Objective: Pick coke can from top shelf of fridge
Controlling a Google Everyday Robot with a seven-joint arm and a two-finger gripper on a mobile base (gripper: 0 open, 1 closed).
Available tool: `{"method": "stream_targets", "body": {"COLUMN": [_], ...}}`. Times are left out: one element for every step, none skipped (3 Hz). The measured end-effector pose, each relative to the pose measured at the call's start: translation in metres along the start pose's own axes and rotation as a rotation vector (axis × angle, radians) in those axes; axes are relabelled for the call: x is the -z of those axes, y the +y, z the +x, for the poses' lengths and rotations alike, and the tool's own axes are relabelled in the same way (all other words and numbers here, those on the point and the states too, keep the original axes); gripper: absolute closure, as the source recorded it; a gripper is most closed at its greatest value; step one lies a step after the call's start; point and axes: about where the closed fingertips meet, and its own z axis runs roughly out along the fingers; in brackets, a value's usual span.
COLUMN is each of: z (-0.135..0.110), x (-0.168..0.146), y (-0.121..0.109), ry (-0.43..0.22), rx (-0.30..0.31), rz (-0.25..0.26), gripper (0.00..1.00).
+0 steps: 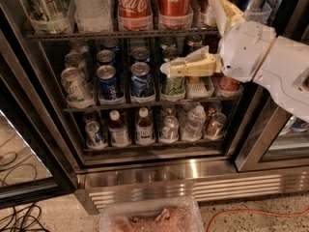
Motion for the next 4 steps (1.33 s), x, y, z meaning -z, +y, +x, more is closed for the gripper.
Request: {"method": "stream_targets", "body": {"z": [0.001, 0.001, 0.004, 0.009], "x": [-0.011, -0.023, -0.037, -0.060], "y": [-0.001, -0.003, -0.005, -0.005], "ry": [-0.014, -0.025, -0.031, -0.031], "rx": [-0.008, -0.012, -0.028, -0.057], "rz": [-0.002, -0.011, 0.010, 0.057], "gripper": [0.00, 0.00, 0.00, 0.00]}}
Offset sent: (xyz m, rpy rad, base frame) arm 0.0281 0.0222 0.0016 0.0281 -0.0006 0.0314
